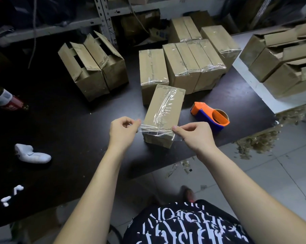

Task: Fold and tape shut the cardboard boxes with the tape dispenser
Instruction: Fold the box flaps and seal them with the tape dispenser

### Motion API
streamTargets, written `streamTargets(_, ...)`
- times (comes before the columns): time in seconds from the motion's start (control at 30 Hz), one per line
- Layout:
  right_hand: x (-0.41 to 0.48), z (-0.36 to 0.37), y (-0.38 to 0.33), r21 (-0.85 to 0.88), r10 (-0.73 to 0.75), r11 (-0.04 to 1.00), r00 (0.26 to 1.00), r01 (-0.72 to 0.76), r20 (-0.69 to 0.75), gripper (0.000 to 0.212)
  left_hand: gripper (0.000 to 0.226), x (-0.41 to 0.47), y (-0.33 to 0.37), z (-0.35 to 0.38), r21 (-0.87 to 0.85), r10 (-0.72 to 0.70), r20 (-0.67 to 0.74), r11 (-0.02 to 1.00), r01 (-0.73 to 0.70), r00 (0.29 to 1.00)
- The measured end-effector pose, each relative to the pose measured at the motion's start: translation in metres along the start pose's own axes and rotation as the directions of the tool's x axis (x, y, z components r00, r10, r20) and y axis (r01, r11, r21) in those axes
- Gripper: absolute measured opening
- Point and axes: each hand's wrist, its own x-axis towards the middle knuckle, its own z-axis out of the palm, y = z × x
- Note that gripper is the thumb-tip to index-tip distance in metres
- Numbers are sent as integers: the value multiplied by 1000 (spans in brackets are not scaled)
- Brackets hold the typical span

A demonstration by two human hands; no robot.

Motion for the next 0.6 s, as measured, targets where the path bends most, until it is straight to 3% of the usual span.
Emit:
streamTargets(0.1,3,0,2,-17,17,1000,999,-16,28,19,27,2,-4,0,-10,-17,21,1000,17,1000)
streamTargets(0.23,2,-4,4,94,117,987,988,-127,101,23,29,1,-7,4,-61,-91,72,994,95,993)
streamTargets(0.33,2,-4,10,154,182,968,978,-197,104,37,28,1,-9,7,-123,-131,122,982,146,984)
streamTargets(0.43,0,2,16,182,135,974,991,-136,16,42,33,1,-10,6,-95,-108,117,988,119,987)
streamTargets(0.6,-4,4,12,129,44,991,999,-41,-16,26,35,0,-5,2,39,-49,145,998,44,988)
